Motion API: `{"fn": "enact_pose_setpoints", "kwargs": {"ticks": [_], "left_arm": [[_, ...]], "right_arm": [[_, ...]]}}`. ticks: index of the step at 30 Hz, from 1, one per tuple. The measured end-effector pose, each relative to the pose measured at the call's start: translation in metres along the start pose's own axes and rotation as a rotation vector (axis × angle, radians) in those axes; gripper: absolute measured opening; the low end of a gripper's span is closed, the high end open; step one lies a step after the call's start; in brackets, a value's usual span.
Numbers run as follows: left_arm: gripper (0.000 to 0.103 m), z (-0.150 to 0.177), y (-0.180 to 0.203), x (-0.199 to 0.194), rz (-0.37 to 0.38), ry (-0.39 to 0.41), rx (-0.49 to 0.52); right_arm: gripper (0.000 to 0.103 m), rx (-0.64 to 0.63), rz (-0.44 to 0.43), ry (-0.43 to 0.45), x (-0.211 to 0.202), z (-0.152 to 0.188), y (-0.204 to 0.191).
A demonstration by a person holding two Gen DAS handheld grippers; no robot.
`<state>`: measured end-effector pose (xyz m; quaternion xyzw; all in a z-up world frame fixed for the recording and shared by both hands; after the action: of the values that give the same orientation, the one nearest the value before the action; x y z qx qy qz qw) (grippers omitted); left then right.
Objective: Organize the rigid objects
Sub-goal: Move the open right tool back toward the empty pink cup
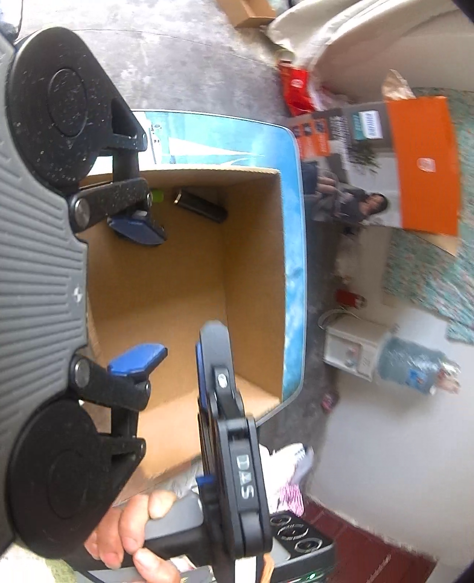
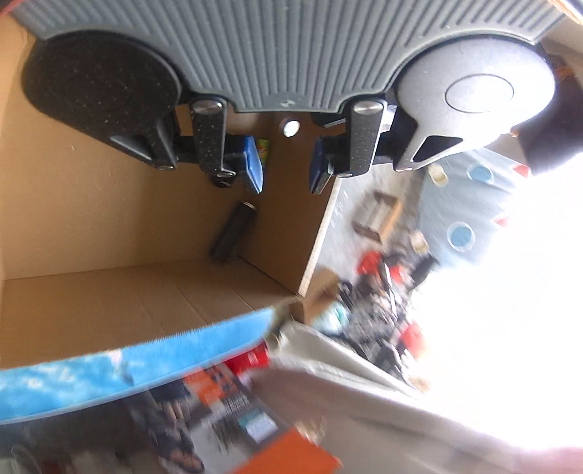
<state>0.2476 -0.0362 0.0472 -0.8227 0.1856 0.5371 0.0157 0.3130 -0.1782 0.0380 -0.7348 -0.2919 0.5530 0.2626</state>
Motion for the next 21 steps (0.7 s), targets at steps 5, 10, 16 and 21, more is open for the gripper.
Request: {"fn": "enact_pose_setpoints", "kwargs": {"ticks": [5,10,16,21], "left_arm": [[0.067,0.038,0.025,-0.023,-0.013,0.078,0.030],[0.067,0.079,0.035,-0.019,0.013,0.079,0.016],[0.067,0.125,0.040,0.000,0.045,0.041,-0.009],[0.067,0.153,0.046,0.033,0.045,-0.025,0.003]], "right_arm": [[0.031,-0.029,-0.031,0.136,-0.062,0.047,-0.004],[0.033,0.001,-0.011,0.197,-0.096,0.113,0.016],[0.034,0.039,0.098,0.205,-0.085,0.188,0.047],[0.034,0.065,0.164,0.167,-0.058,0.226,0.062]]}}
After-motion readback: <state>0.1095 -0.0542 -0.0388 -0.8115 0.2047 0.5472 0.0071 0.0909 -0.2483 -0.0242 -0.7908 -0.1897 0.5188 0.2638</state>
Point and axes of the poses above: each gripper's, at about its wrist camera, not at the fingertips, and x roughly the way its jaws point, y to its right, z to its underside, the point moved 8 cm from there along x, roughly the way its jaws point, and after that the axes turned 13 degrees about -y, right-handed, at the moved point
